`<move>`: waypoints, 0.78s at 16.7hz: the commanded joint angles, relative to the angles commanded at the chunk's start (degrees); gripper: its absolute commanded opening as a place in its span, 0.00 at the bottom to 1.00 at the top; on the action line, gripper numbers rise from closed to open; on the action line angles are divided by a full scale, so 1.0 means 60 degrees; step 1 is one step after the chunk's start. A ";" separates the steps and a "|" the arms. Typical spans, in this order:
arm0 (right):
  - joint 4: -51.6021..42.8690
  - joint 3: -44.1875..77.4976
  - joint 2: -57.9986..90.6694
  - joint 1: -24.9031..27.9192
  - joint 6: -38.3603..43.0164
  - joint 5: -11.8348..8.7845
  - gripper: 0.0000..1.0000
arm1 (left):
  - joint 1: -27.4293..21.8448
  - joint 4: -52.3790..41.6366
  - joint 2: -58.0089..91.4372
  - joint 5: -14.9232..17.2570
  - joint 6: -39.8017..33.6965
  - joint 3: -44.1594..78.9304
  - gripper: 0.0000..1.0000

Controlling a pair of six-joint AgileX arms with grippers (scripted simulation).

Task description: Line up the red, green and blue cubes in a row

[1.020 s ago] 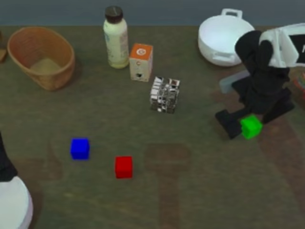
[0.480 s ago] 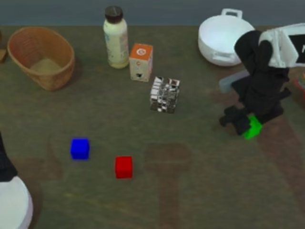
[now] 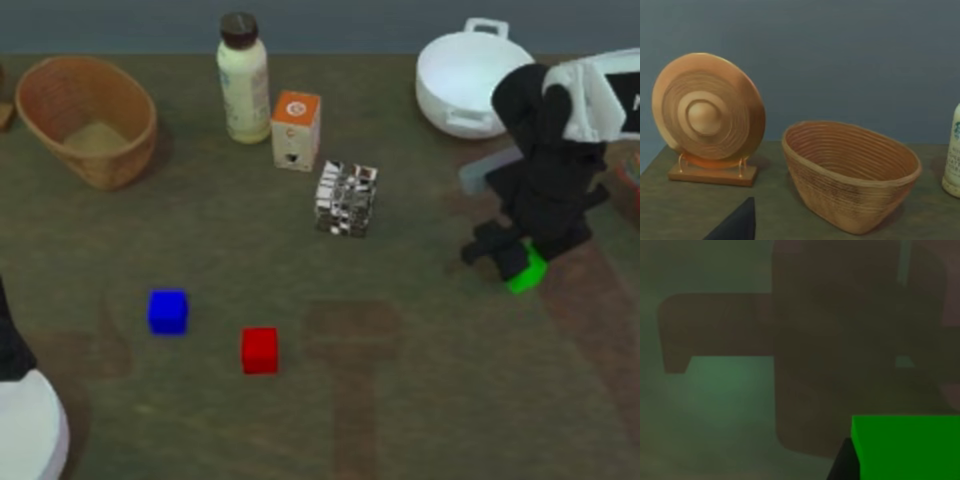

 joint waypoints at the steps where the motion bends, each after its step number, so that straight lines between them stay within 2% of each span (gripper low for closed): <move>1: 0.0000 0.0000 0.0000 0.0000 0.0000 0.0000 0.00 | 0.0000 0.0000 0.0000 0.0000 0.0000 0.0000 1.00; 5: -0.0235 0.0183 -0.0255 0.0005 0.0013 -0.0032 0.00 | 0.0000 0.0000 0.0000 0.0000 0.0000 0.0000 1.00; 10: -0.1875 0.1069 -0.0901 0.0049 0.0014 -0.0039 0.00 | 0.0000 0.0000 0.0000 0.0000 0.0000 0.0000 1.00; 13: -0.2275 0.1309 -0.1146 0.0066 0.0008 -0.0040 0.00 | 0.0000 0.0000 0.0000 0.0000 0.0000 0.0000 1.00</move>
